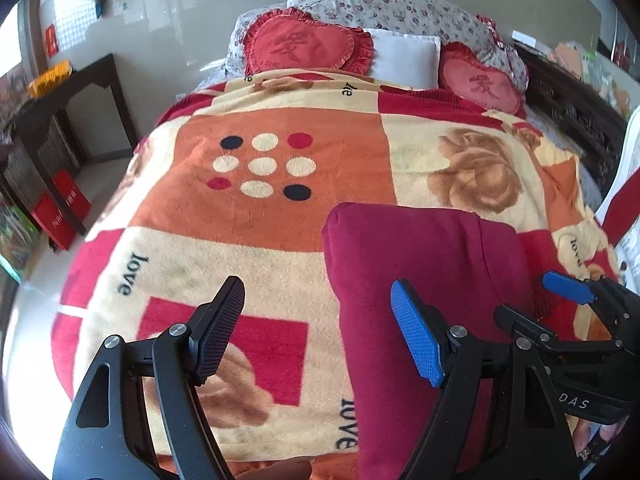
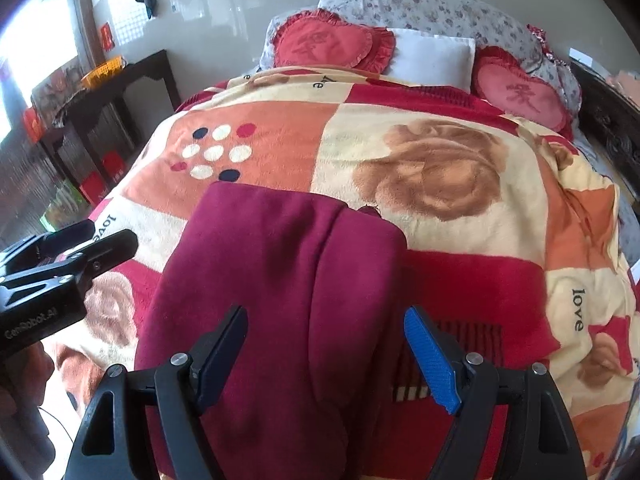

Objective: Fold small clothes

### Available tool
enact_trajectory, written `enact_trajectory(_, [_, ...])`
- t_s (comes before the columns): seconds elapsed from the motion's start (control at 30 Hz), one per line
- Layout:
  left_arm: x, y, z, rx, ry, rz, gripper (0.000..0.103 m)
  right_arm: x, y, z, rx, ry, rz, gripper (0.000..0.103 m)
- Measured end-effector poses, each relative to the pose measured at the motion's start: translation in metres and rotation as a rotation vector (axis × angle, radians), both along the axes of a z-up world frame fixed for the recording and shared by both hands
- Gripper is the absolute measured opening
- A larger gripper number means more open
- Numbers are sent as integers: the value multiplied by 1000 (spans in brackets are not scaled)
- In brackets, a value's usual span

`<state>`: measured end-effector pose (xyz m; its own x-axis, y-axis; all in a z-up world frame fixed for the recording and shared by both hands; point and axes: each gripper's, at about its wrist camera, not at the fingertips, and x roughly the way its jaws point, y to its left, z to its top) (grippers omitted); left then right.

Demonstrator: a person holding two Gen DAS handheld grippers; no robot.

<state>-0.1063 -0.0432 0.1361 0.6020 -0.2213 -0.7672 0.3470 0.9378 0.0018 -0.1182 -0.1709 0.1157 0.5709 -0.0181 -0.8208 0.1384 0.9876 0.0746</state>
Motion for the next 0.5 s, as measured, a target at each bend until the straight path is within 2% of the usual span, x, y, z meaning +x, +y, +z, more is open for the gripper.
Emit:
enact_trajectory(0.17, [-4, -8, 5, -1, -14, -22, 76, -2, -1, 3, -14, -16, 3, 79])
enact_trajectory(0.5, [-7, -20, -1, -22, 14, -49, 76, -7, -8, 7, -21, -27, -22, 79])
